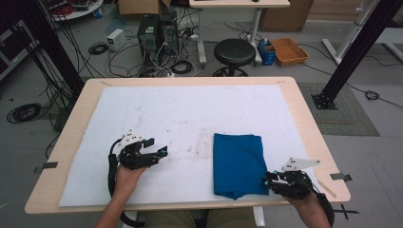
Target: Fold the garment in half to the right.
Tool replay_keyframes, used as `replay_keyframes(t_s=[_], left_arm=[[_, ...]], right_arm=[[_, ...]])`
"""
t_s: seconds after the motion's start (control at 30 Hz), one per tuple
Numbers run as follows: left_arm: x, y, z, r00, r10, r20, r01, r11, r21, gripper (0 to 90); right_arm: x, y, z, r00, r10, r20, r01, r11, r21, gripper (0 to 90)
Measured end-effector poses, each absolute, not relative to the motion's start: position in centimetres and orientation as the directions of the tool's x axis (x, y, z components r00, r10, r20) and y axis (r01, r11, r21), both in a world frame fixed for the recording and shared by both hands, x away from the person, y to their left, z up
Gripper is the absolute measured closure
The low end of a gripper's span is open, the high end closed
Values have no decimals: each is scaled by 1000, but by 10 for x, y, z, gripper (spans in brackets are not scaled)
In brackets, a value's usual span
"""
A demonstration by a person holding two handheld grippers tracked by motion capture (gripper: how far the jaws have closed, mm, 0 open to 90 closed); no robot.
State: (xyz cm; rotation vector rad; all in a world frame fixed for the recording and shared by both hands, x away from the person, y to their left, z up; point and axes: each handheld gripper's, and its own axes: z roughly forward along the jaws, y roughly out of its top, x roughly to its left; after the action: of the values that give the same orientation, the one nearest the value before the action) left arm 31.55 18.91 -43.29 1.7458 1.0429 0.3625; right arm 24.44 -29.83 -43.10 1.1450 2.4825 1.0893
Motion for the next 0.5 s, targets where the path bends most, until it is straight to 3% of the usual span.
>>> replay_keyframes(t_s=[0.1, 0.2, 0.5], left_arm=[[315, 188, -433, 580, 782, -227, 474, -98, 875, 297], [315, 189, -433, 581, 782, -227, 475, -99, 874, 298], [317, 189, -434, 581, 781, -229, 474, -96, 875, 298]], right_arm=[[242, -295, -439, -680, 726, 98, 578, 449, 682, 822], [240, -294, -437, -688, 723, 54, 557, 480, 678, 889], [232, -303, -426, -657, 754, -7, 535, 472, 701, 891]])
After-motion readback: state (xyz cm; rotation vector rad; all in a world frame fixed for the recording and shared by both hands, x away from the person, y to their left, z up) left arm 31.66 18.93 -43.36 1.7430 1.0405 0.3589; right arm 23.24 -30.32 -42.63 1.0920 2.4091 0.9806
